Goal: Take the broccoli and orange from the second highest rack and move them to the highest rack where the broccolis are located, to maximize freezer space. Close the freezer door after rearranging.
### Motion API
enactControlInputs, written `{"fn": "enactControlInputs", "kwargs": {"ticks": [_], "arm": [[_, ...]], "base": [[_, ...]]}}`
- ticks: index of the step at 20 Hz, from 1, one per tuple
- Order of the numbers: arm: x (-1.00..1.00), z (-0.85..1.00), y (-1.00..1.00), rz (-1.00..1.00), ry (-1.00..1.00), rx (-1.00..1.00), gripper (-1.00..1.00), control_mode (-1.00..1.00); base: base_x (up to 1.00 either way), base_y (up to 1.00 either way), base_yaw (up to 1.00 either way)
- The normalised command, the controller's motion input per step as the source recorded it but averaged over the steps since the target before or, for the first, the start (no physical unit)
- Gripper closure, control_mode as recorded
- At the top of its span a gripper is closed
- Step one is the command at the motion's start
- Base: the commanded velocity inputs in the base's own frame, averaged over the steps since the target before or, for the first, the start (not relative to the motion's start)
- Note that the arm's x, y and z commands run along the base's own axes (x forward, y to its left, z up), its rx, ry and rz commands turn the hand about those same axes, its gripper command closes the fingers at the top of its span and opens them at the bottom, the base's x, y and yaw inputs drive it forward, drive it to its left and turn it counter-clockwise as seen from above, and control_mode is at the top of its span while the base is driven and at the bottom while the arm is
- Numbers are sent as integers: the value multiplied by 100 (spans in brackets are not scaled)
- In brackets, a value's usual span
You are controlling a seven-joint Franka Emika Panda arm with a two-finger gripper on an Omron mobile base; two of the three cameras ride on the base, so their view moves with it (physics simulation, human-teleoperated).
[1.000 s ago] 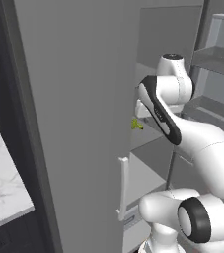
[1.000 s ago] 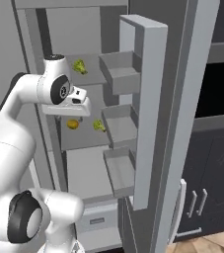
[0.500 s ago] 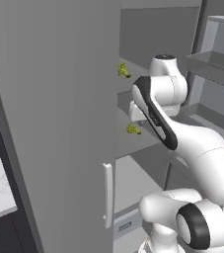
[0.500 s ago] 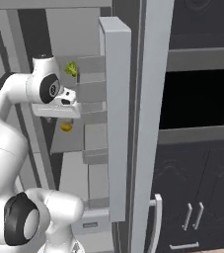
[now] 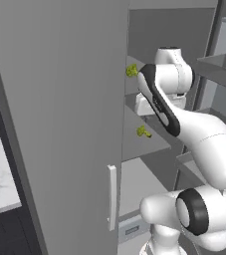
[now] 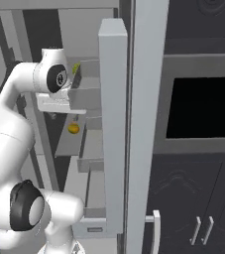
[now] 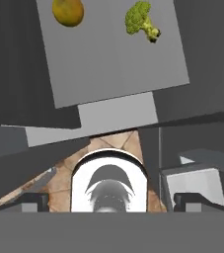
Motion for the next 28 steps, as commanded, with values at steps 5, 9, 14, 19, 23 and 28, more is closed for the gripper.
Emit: {"fn": "enactControlInputs", "kwargs": {"ticks": [5,9,14,19,23,28], "arm": [[14,-34,-1,24,-2,0,-100,-100],[12,-69,0,29,-3,-8,-100,-100],[11,-59,0,28,0,-20,-100,-100],[15,-49,-11,37,0,-17,-100,-100],[22,-14,-26,40,0,-4,-100,-100],[38,-8,-25,17,2,0,-100,-100]], "base": [[5,0,5],[0,0,0],[0,0,0],[0,0,0],[0,0,0],[0,0,0]]}}
